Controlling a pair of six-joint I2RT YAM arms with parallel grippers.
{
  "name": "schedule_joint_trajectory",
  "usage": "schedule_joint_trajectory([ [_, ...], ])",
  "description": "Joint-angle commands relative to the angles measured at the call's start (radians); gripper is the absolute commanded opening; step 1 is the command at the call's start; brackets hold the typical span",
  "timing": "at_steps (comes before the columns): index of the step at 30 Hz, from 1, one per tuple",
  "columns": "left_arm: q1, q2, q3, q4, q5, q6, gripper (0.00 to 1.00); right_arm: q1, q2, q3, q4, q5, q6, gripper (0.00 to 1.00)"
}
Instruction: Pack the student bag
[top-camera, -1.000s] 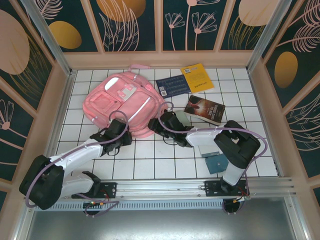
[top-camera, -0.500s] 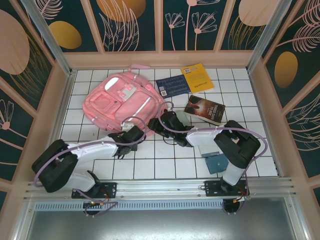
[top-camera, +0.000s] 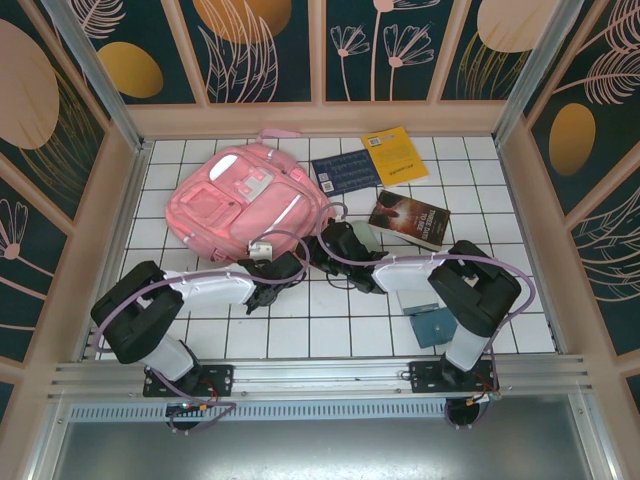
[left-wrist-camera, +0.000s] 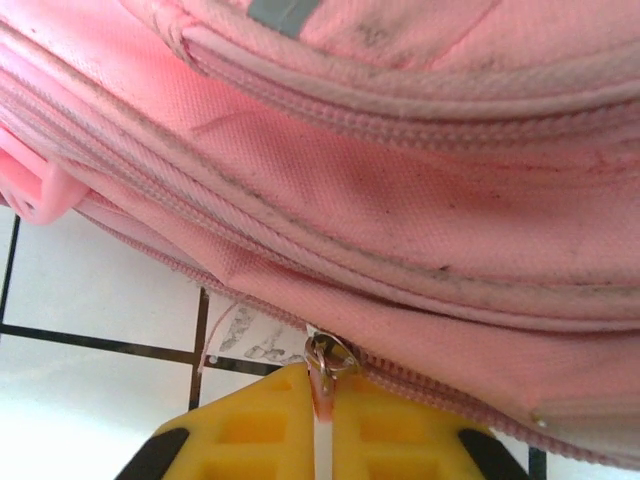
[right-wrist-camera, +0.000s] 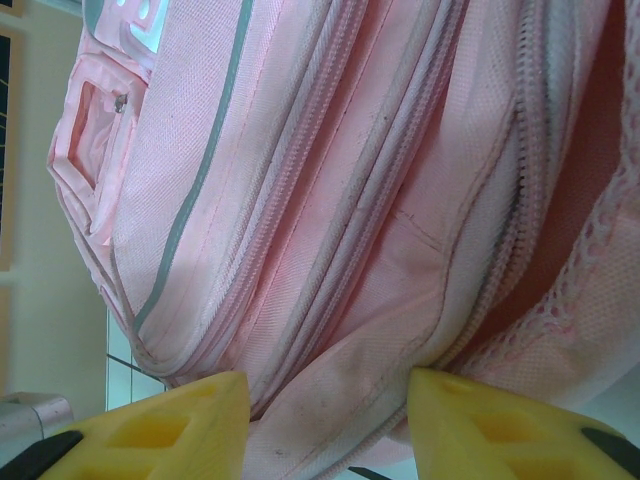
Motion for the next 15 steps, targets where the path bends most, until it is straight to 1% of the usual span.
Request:
schedule_joint_trajectory([
  [1,-0.004,0.007,0.017,-0.047,-0.05,-0.014,0.07,-0.006,0.012,0.002,0.006,-0.005,-0.003,0.46],
  [2,-0.005,0.002,0.015,-0.046,-0.048,-0.016,0.06,-0.006,0.014,0.002,0.007,-0.005,-0.001,0.46],
  [4,-0.004,-0.004,0.012,-0.044,-0.043,-0.014,0.0,-0.005,0.014,0.003,0.009,-0.008,-0.001,0.46],
  [8,-0.005,-0.021,0.011,-0.044,-0.023,-0.015,0.0,-0.005,0.017,0.007,0.015,-0.017,-0.005,0.45],
  [11,-0.004,-0.065,-0.01,-0.008,0.024,0.001,0.0,-0.003,0.018,0.004,0.016,-0.021,-0.002,0.45],
  [14,-0.005,-0.114,-0.031,0.032,0.074,0.023,0.0,-0.003,0.024,0.007,0.028,-0.031,-0.003,0.34],
  [15,-0.005,-0.127,-0.034,0.044,0.091,0.032,0.0,-0.003,0.028,0.011,0.029,-0.035,-0.003,0.33],
])
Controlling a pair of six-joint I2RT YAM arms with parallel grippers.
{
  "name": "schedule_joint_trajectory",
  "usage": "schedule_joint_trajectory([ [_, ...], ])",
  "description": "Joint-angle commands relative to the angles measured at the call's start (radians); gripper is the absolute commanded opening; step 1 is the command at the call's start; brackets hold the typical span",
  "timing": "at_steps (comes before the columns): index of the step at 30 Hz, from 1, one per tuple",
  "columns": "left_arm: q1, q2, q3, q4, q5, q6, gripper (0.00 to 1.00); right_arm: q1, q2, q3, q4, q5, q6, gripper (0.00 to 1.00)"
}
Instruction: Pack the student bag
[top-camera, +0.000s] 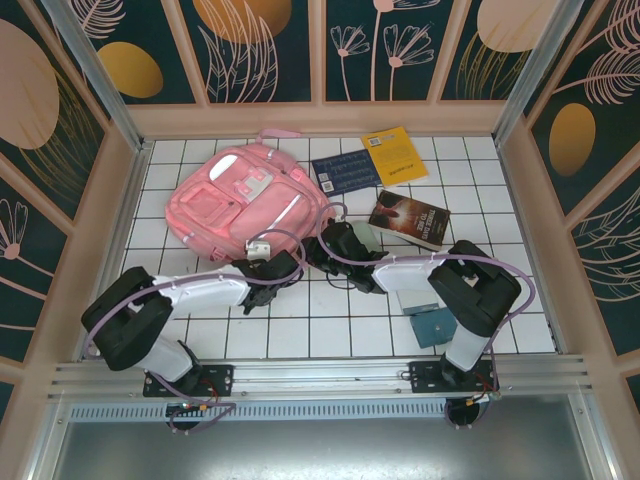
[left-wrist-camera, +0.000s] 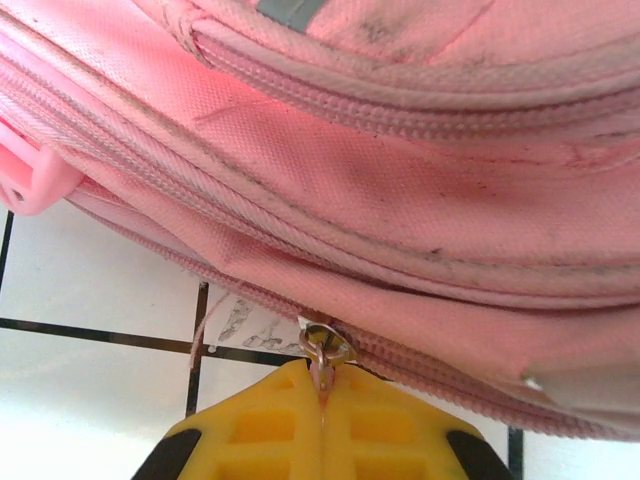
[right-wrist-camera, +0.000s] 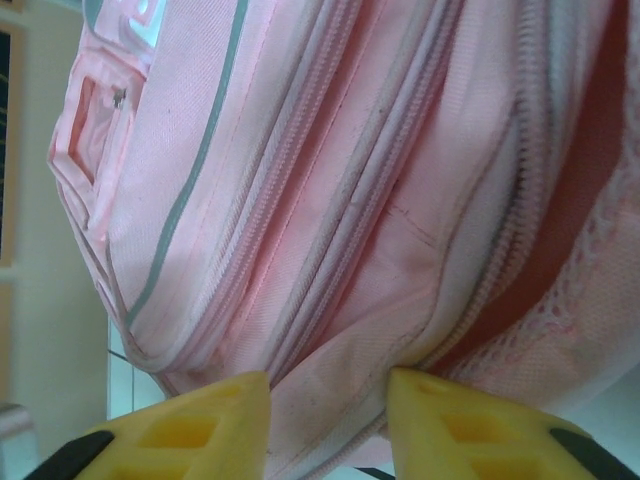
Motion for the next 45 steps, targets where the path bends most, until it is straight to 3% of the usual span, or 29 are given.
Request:
schedule_joint_trajectory([
  [1,-0.003,-0.061,-0.016,0.042,0.056,0.033,0.0,-0.003,0.032,0.016,0.028,-0.025,-0.002,0.33],
  [11,-0.004,-0.164,-0.064,0.114,0.148,0.073,0.0,-0.003,0.106,0.095,-0.013,-0.053,0.022,0.36],
  [14,-0.005,-0.165,-0.069,0.118,0.148,0.078,0.0,-0.01,0.126,0.121,-0.021,-0.059,0.03,0.28],
  [17,-0.005,-0.167,-0.064,0.11,0.143,0.084,0.0,-0.021,0.134,0.136,-0.023,-0.063,0.031,0.0],
  [25,0.006,-0.189,-0.036,0.012,0.098,0.029,0.0,-0.037,0.028,0.099,-0.09,0.077,-0.036,0.0],
  [30,0.1,-0.184,-0.027,-0.037,0.14,0.021,0.0,-0.075,-0.041,0.068,-0.126,0.143,-0.094,0.0],
  [45,0.357,-0.191,-0.029,-0.107,0.13,0.032,0.0,-0.161,-0.107,0.003,-0.086,0.091,-0.162,0.0],
])
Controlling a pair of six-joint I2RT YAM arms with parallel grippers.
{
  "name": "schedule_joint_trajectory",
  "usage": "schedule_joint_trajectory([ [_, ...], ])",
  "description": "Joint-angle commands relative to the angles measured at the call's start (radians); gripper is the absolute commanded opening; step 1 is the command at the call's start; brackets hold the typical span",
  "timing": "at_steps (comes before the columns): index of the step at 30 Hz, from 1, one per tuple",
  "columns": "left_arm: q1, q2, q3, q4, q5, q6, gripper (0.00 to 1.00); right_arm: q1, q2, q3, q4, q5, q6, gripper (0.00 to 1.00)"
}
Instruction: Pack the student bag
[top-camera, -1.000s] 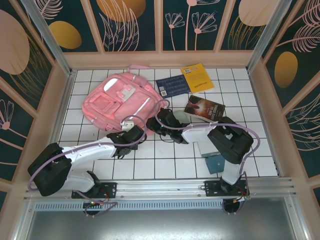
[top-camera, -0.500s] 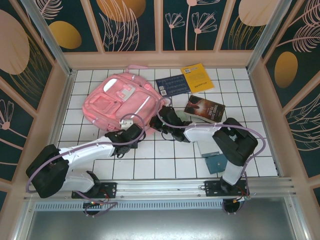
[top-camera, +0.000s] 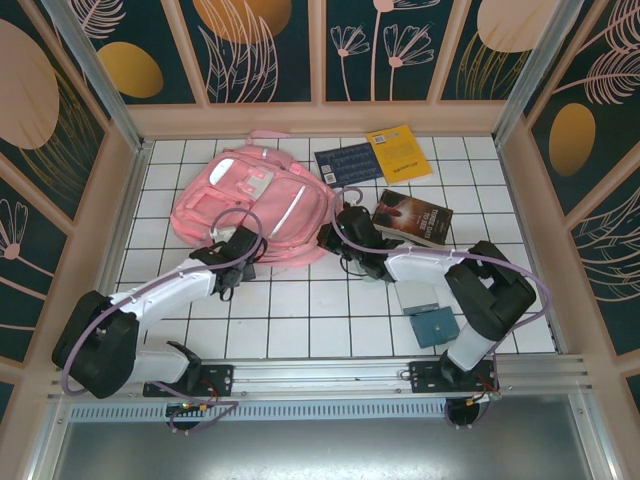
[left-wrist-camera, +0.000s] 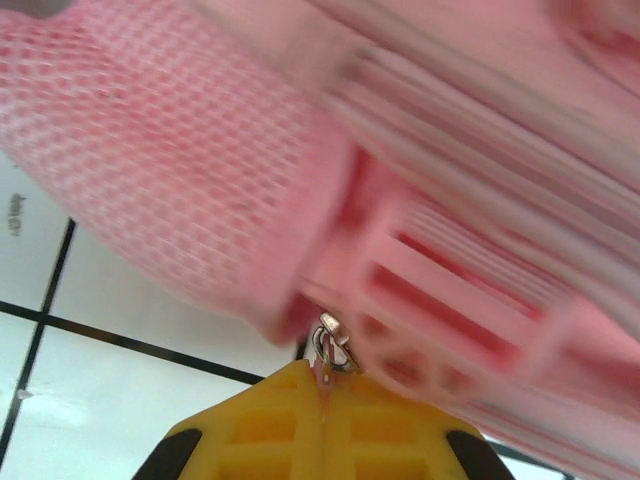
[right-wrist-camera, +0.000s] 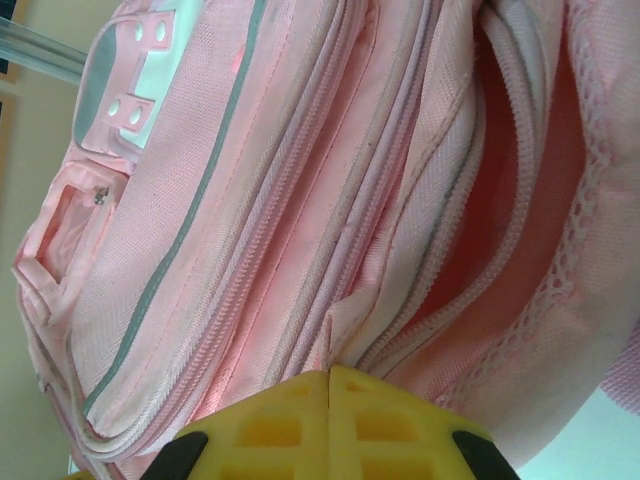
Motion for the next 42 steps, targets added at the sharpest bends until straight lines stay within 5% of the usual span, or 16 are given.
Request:
schedule_joint_trajectory([
  [1,0.068,-0.026,-0.012,-0.086,-0.054,-0.008,0.0,-0.038,-0.036,-0.02,0.02,0.052,-0.04,0.0],
  [6,0.112,-0.039,-0.01,-0.056,-0.027,0.007,0.0,-0.02,-0.018,0.0,0.053,-0.022,-0.074,0.0],
  [9,0.111,-0.089,-0.005,-0.047,0.018,0.021,0.4,0.013,0.011,0.045,0.057,-0.072,-0.1,0.0],
  [14,0.111,-0.206,0.027,-0.082,0.052,0.045,0.54,0.081,0.068,0.133,0.031,-0.121,-0.122,0.0],
  [18,0.109,-0.301,0.014,-0.008,0.179,0.105,0.55,0.113,0.06,0.171,-0.036,-0.093,-0.157,0.28],
  [23,0.104,-0.347,-0.017,0.175,0.339,0.143,0.54,0.109,-0.046,0.151,-0.135,0.016,-0.212,0.47],
  [35,-0.078,-0.042,0.115,0.381,0.349,0.147,0.56,-0.066,-0.364,-0.047,-0.256,0.12,-0.238,0.61],
  [42,-0.098,0.186,0.282,0.504,0.441,0.143,0.56,-0.215,-0.516,-0.204,-0.301,0.171,-0.18,0.65],
])
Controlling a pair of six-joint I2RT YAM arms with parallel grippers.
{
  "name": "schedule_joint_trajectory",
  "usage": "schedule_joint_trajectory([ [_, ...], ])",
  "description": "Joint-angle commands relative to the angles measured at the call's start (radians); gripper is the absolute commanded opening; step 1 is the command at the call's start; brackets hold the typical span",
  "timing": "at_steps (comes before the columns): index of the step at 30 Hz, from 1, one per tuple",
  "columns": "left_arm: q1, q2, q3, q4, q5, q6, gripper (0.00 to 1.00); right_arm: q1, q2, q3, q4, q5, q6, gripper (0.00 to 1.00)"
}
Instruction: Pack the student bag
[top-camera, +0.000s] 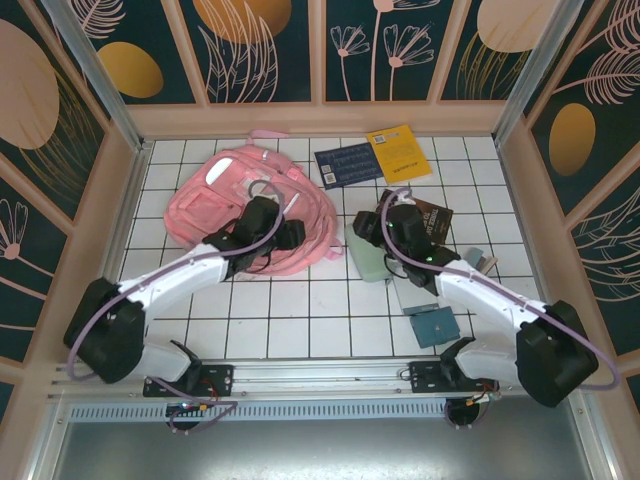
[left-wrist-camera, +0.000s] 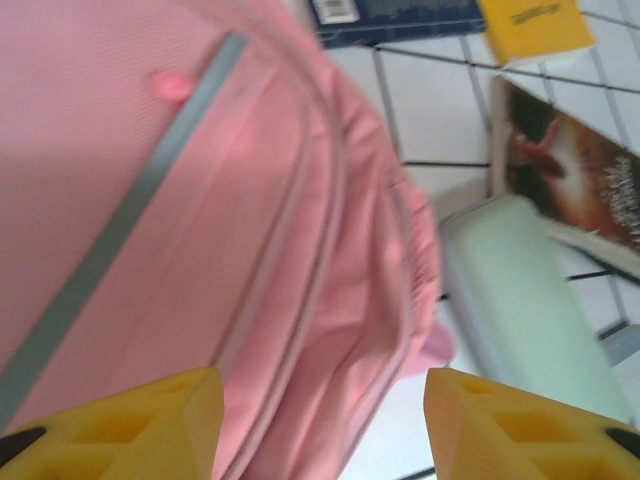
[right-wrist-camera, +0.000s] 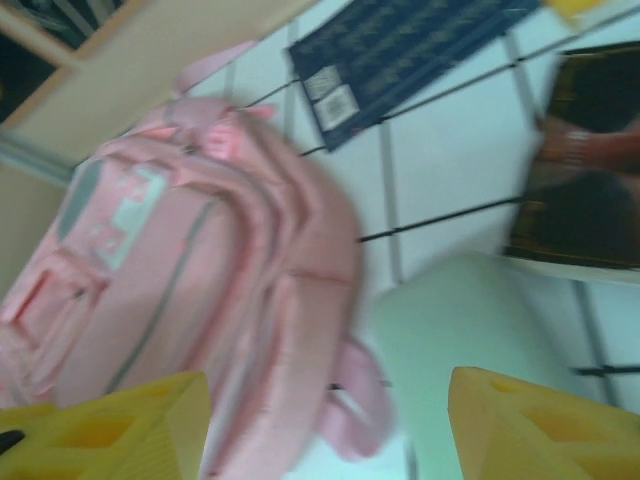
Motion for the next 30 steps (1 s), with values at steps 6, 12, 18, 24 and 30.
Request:
schedule_joint_trajectory([
  [6,-0.008,0.305,0.285,0.138,0.127,0.03,0.56,-0.241,-0.173,-0.14,-0.081,0.048,0.046,0.71],
  [12,-0.022,0.517,0.469,0.167,0.194,0.061,0.53,-0.433,-0.178,-0.171,-0.08,-0.034,0.025,0.71],
  [18,-0.048,0.657,0.618,0.137,0.208,0.079,0.53,-0.574,-0.031,-0.124,-0.011,-0.093,-0.015,0.7],
  [24,-0.079,0.779,0.737,0.105,0.233,0.081,0.53,-0.666,0.19,-0.018,0.034,-0.15,-0.055,0.67],
  [30,-0.105,0.83,0.766,0.101,0.235,0.075,0.51,-0.67,0.348,0.151,0.014,-0.135,-0.144,0.6],
])
